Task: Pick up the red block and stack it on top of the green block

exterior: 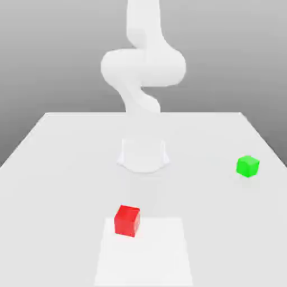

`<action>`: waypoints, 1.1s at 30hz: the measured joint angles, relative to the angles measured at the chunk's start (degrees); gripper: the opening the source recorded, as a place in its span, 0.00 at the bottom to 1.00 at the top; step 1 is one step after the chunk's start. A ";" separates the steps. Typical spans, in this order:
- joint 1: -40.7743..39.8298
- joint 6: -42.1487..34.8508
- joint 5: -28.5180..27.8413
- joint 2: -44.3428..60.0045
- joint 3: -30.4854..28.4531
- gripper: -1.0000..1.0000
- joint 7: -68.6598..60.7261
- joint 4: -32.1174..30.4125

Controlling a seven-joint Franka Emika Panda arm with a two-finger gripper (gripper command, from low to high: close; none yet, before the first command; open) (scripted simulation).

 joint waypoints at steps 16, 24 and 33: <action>-4.60 22.97 -0.33 31.23 -0.68 0.50 6.38 -27.75; -5.18 39.43 1.04 51.65 -0.58 0.50 6.26 -29.13; -5.35 39.24 0.75 51.41 -0.46 0.00 6.51 -29.18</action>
